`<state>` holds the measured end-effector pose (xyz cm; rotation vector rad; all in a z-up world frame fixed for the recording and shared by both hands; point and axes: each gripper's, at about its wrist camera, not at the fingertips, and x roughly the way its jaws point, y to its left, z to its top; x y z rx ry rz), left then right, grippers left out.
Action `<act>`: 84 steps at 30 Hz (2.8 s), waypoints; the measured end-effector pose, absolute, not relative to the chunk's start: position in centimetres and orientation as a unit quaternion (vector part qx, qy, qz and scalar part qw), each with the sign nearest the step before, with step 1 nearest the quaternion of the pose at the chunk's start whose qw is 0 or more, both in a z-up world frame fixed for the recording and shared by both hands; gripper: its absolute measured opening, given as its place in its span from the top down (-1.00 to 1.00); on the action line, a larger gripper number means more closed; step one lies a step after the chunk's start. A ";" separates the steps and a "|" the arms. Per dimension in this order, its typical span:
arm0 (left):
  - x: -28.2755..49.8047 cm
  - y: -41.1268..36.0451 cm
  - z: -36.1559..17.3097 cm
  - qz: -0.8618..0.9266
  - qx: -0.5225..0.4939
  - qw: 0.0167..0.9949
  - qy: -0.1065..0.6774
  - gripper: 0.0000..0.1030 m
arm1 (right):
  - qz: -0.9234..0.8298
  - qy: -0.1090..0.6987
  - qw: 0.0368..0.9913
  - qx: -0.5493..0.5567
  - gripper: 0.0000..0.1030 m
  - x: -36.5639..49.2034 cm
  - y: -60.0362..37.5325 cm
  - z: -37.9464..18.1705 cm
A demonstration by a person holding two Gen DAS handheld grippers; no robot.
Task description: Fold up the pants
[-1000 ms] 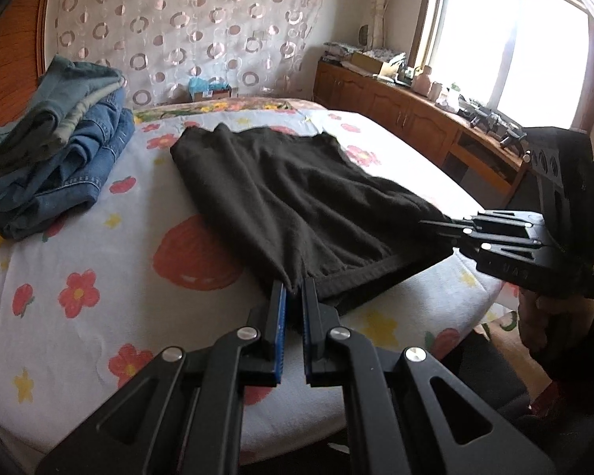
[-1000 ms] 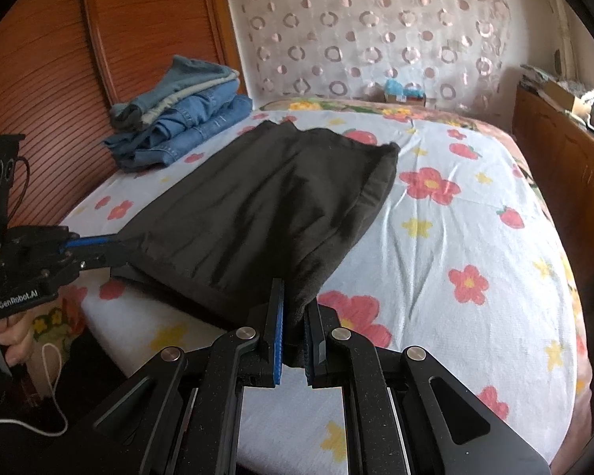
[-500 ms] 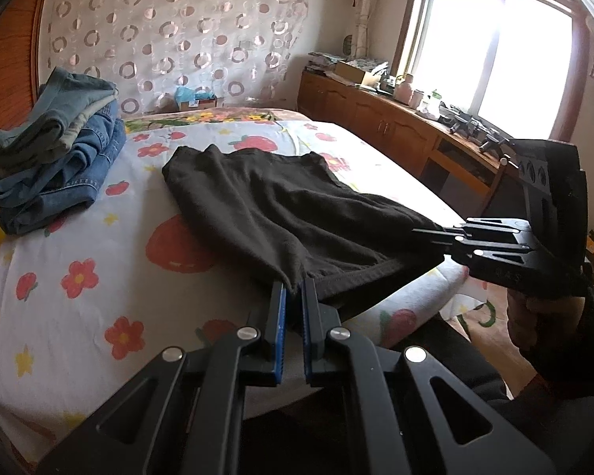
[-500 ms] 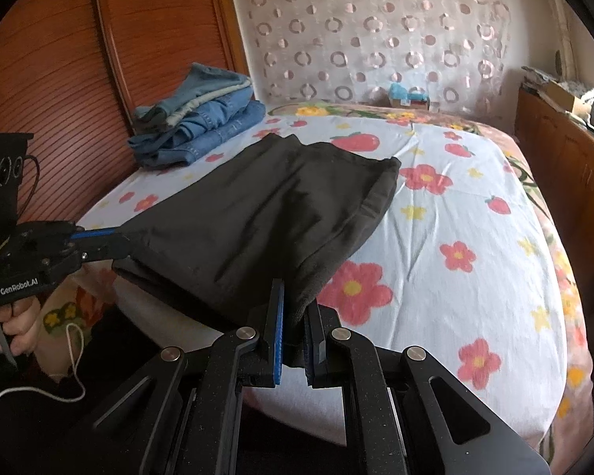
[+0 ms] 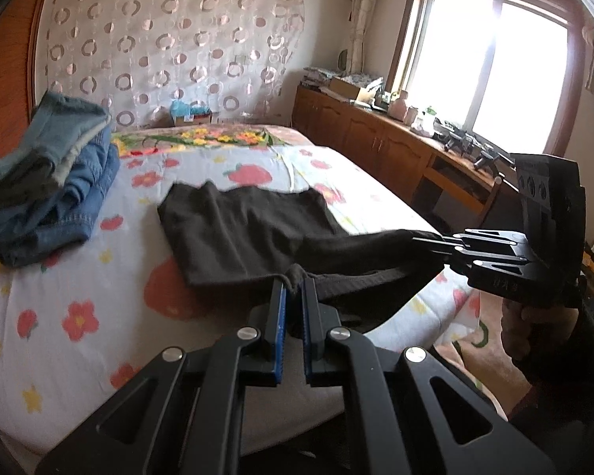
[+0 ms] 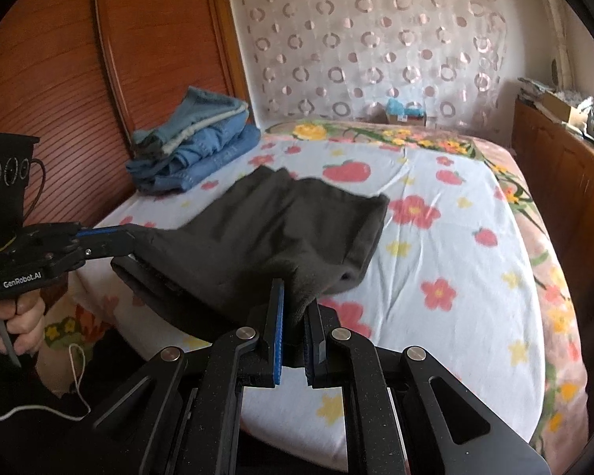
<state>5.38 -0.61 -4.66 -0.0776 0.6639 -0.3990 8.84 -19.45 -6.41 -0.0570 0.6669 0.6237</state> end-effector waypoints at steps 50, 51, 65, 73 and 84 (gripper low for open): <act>13.5 2.6 -7.5 -0.127 -0.034 0.929 0.347 0.31 | 0.236 0.342 0.908 -0.057 0.10 21.0 -17.3 -6.5; 13.4 2.7 -7.9 -0.128 -0.036 0.927 0.351 0.31 | 0.237 0.345 0.906 -0.064 0.10 20.6 -17.5 -7.0; 14.4 2.0 -11.0 -0.116 -0.021 0.910 0.396 0.31 | 0.256 0.398 0.878 -0.066 0.16 20.1 -17.0 -11.1; 14.9 1.9 -11.5 -0.115 -0.019 0.908 0.404 0.31 | 0.260 0.405 0.874 -0.066 0.40 20.1 -17.0 -11.7; 12.4 2.6 -8.5 -0.143 -0.033 0.919 0.365 0.90 | 0.283 0.382 0.879 -0.030 0.86 18.1 -18.6 -9.8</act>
